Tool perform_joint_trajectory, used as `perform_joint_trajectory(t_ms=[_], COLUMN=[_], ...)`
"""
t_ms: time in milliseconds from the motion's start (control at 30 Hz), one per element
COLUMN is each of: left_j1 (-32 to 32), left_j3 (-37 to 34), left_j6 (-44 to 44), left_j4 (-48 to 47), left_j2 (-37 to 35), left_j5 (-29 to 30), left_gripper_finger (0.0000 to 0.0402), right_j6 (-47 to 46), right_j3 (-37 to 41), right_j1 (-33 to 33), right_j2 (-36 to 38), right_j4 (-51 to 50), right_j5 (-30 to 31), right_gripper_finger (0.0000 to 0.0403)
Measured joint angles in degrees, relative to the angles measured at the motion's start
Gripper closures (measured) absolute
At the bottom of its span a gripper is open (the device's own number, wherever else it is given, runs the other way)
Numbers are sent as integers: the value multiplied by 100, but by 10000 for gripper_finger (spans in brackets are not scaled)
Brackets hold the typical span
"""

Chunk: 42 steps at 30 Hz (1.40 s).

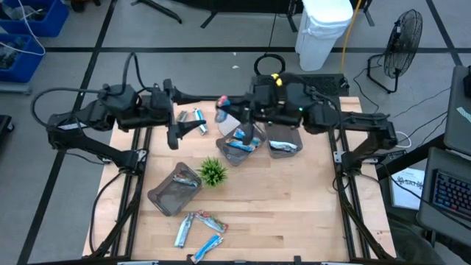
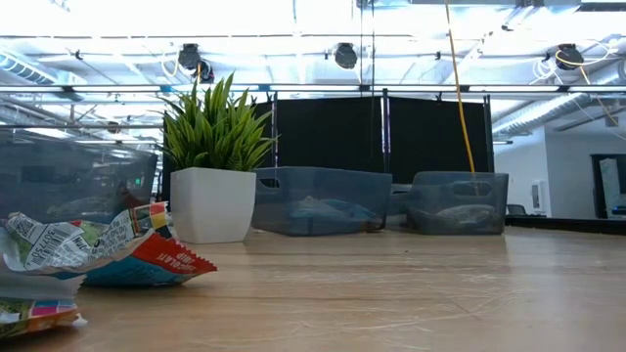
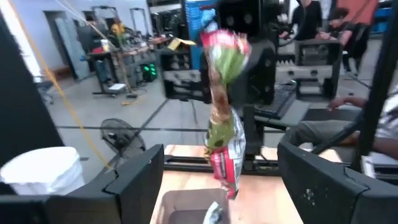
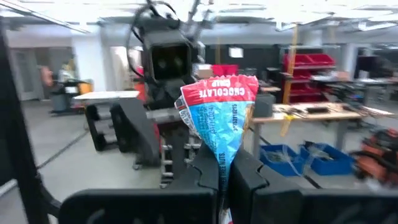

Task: Pick and place Granola Bars by type
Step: Put the red granola bar into the bottom black bin

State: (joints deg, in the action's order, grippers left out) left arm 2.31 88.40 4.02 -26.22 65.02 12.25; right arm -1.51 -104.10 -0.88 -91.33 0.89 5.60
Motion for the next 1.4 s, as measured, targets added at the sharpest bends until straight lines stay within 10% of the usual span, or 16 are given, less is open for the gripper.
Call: perform_joint_trajectory(t_ms=[800, 1400], left_j1=[-279, -278], left_j3=[0, 0], left_j6=[-259, -266], left_j4=[383, 248], left_j2=[478, 478], left_j5=[-370, -302], left_gripper_finger=[98, 313], right_j6=[58, 69], right_j3=[-1060, -1053], right_j1=[-103, -94], right_j2=[-773, -773], right_j4=[-289, -306], right_j5=[-430, -572], right_gripper_finger=[403, 403])
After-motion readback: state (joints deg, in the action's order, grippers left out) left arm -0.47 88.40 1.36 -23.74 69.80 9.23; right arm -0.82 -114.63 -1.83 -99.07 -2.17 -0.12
